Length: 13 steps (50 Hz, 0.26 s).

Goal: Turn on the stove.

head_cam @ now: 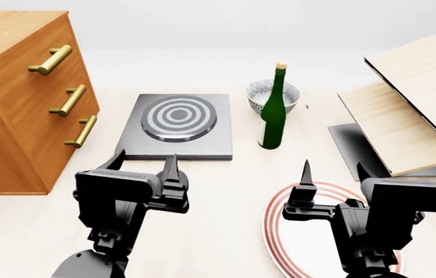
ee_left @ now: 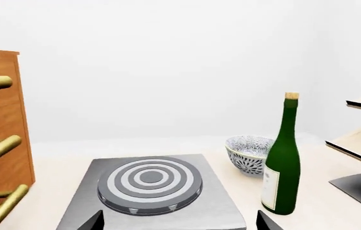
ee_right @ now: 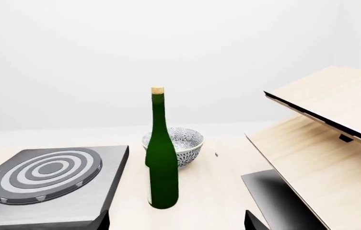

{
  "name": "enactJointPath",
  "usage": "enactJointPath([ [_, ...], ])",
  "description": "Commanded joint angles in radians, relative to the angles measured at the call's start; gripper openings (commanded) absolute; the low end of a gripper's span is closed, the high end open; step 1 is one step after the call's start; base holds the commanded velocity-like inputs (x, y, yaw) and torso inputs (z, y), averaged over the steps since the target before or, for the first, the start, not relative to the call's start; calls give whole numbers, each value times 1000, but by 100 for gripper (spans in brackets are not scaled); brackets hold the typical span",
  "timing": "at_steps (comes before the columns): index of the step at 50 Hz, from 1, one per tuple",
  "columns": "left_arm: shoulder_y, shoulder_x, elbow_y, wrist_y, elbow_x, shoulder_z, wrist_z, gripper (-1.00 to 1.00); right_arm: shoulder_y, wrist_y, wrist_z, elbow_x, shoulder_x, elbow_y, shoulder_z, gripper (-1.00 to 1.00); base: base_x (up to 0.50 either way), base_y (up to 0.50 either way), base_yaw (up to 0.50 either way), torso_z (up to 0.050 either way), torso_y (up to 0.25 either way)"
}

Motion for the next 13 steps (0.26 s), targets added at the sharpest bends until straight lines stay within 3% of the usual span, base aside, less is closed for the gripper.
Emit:
enactJointPath([
  [1,37,-12,239,-205,-109,-162,-72,100,-9,-21,8,-8,5,17,-19,100,0,0,0,0,0],
  [13,63,-10,240,-205,-127,-188,-91,100,-18,-44,14,-11,9,31,-33,100,0,0,0,0,0],
])
